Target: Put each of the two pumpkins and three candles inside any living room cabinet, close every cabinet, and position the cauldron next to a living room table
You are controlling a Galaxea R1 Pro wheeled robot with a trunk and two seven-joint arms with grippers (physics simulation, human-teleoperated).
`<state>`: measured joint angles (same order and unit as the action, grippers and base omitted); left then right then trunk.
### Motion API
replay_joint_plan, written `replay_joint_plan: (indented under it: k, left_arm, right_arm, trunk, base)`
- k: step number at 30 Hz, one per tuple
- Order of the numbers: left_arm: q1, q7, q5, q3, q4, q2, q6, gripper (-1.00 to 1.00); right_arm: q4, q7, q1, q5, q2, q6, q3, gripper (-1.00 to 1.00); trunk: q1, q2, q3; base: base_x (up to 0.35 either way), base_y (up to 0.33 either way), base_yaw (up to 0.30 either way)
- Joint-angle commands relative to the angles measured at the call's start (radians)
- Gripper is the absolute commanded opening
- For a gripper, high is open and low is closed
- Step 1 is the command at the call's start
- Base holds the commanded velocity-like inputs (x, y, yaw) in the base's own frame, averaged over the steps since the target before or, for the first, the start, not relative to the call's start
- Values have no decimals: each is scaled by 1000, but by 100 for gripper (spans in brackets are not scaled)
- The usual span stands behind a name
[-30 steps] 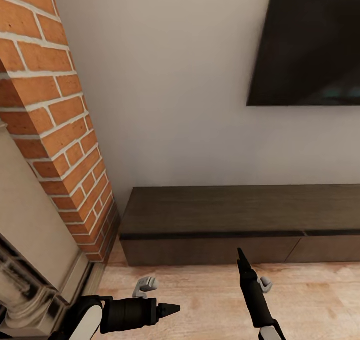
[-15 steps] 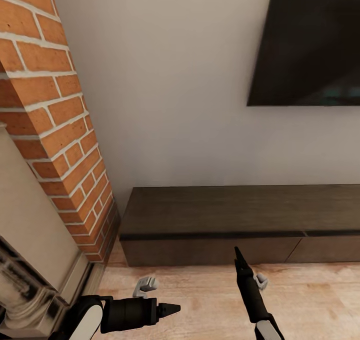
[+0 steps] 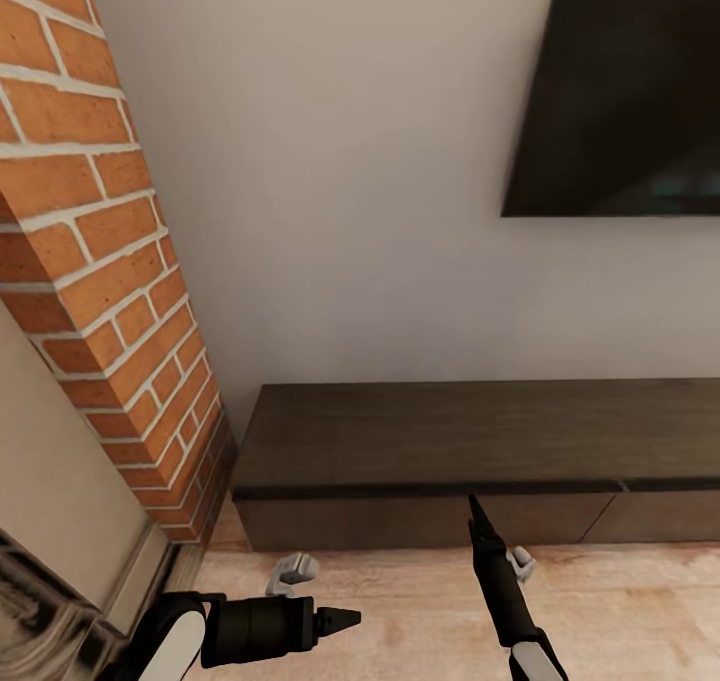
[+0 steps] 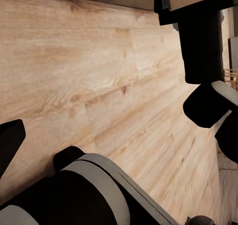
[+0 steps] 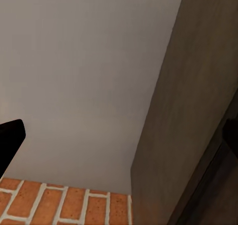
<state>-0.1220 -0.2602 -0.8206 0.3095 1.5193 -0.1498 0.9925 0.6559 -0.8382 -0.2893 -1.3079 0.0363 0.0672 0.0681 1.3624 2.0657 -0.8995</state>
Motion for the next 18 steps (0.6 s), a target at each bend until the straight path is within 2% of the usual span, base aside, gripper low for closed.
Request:
replay_joint_plan:
  k: [1,6,13,18]
  left_arm:
    - [-1,-8,8,0,0,-1,1,100]
    - [-1,-8,8,1,-1,-1,1,100]
    - [-1,-9,8,-1,0,-1,1,100]
    - [-1,-10,6,-2,0,-1,1,100]
  right_arm:
    - [-1,-4,-1,-4,1,0,1,100]
    - [-2,-4,-1,-4,1,-1,2,100]
    - [-6,-4,-1,-4,0,-1,7,100]
    - [-8,-4,-1,-5,0,-1,8,100]
  trunk:
    - [0,0,-1]
    - [0,0,-1]
    - [0,0,-1]
    - [19,35,-16]
  base:
    - [35,0,0]
    - [112,0,0]
    - [12,0,0]
    - [0,0,0]
